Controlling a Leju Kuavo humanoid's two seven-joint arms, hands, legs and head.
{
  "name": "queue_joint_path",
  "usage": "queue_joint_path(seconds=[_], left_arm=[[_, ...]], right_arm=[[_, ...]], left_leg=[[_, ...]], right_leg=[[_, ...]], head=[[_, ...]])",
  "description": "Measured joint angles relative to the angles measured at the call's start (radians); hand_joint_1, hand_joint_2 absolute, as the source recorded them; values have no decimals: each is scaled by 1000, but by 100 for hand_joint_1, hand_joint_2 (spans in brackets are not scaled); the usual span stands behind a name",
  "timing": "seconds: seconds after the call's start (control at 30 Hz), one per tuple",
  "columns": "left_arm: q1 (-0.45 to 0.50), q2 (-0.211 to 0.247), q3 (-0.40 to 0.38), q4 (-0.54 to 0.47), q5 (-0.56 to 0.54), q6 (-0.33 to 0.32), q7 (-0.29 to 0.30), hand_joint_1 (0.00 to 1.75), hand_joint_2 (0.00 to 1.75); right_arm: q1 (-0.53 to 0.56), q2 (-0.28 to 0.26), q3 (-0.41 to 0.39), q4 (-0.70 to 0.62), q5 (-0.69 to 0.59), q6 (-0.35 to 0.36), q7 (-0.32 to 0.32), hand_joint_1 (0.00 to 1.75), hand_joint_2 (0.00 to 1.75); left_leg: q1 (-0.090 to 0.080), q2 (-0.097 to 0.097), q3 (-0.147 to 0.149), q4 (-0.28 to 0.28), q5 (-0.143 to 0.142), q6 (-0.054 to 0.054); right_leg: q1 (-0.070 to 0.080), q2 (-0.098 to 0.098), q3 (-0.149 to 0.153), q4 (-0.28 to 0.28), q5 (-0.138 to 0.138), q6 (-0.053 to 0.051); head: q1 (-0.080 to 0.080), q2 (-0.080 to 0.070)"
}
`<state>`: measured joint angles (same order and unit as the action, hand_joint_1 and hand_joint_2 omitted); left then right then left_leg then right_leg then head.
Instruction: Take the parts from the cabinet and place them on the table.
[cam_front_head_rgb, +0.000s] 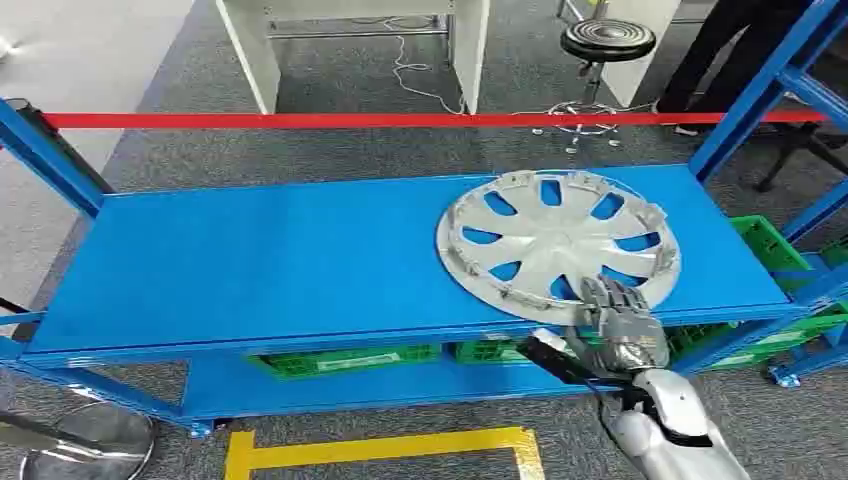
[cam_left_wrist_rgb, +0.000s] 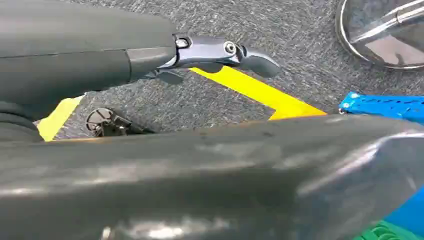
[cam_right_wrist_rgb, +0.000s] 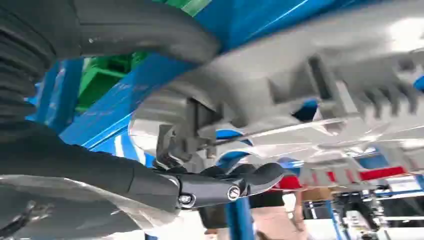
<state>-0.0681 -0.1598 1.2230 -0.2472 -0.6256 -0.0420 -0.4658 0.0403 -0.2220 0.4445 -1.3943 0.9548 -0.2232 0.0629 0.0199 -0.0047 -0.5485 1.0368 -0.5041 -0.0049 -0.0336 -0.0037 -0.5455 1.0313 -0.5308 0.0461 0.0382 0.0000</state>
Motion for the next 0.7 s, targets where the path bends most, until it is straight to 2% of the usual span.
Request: queue_joint_path(seconds=[0.13,0.7], left_arm=[[1,0,2,0,0,0,-2,0,0],[-2,0,3,0,-12,4,-12,0,0]], right_arm=[[19,-18,-22,-23,-9,7,0,0,175],[23,-39,-25,-36,-12,40,-25,0,175]], left_leg=[[0,0,-1,0,0,0],[0,0,-1,1,1,0]], right_leg=[[0,1,10,0,2,1],[0,2,9,0,2,2]], head=[[0,0],[0,0]])
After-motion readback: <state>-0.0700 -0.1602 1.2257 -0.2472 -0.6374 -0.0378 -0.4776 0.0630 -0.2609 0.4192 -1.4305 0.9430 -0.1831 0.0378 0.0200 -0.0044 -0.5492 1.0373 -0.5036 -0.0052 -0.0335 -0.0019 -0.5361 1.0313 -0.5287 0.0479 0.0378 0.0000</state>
